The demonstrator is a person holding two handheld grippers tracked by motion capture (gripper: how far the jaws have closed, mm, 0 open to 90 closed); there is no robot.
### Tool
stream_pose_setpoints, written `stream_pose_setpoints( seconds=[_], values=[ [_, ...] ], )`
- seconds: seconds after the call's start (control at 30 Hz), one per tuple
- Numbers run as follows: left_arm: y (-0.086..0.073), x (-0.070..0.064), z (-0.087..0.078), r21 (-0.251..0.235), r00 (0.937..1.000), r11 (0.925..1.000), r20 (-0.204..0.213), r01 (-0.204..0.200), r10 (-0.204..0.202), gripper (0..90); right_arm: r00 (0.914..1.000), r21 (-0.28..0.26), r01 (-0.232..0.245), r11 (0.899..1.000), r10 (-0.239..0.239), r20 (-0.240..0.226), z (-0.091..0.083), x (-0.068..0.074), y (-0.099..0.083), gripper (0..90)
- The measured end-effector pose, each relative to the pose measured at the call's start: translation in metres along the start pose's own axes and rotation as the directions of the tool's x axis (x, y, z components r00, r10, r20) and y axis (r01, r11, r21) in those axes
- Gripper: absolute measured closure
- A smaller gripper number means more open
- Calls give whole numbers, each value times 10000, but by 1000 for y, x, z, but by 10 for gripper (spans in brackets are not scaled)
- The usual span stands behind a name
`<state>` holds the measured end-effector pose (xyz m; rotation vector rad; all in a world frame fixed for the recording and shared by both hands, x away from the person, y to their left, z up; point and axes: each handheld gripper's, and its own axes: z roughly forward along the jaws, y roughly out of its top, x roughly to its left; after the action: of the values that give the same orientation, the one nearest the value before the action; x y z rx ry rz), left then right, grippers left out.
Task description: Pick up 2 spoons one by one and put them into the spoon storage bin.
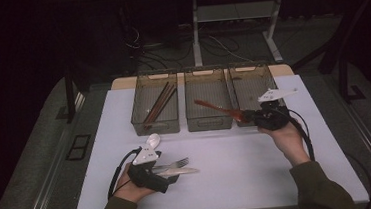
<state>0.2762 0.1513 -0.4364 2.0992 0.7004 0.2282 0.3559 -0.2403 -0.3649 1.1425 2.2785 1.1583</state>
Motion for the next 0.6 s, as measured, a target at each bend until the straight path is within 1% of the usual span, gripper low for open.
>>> stream_pose_setpoints(
  seconds=[0.13, 0.2, 0.3, 0.37, 0.4, 0.47, 0.53, 0.57, 0.6],
  values=[
    [0, 0, 0, 15, 10000, 10000, -18, -24, 24, 0, 9993, 93, 6, 10000, -10, 365, 13, -1, 14, 847],
    [0, 1, -1, 76, 10000, 9999, -12, -92, 92, 0, 9987, 126, -96, 9999, 90, 500, 20, -1, 20, 847],
    [0, 1, -1, 54, 10000, 10000, 1, -80, 80, 0, 9975, 136, -262, 9996, 252, 658, 30, -1, 29, 847],
    [1, 1, -1, 42, 9999, 9999, 8, -100, 100, 0, 9968, 149, -308, 9994, 296, 741, 35, -2, 32, 846],
    [1, 1, -1, 41, 10000, 9999, 6, -96, 96, 0, 9971, 108, -357, 9993, 349, 677, 38, -2, 33, 847],
    [1, 1, -2, 62, 9999, 9999, 20, -125, 125, 0, 9962, 181, -427, 9989, 412, 766, 44, -2, 36, 846],
    [1, 1, -2, 68, 10000, 9999, 18, -95, 95, 0, 9960, 213, -417, 9989, 398, 804, 49, 0, 38, 846],
    [0, 1, -1, -28, 10000, 10000, 22, -8, 8, 0, 9954, 303, -400, 9987, 372, 885, 52, 0, 39, 846],
    [0, 1, -1, -22, 10000, 10000, 25, 7, -7, 0, 9948, 356, -389, 9986, 354, 958, 54, 0, 40, 846]
  ],
)
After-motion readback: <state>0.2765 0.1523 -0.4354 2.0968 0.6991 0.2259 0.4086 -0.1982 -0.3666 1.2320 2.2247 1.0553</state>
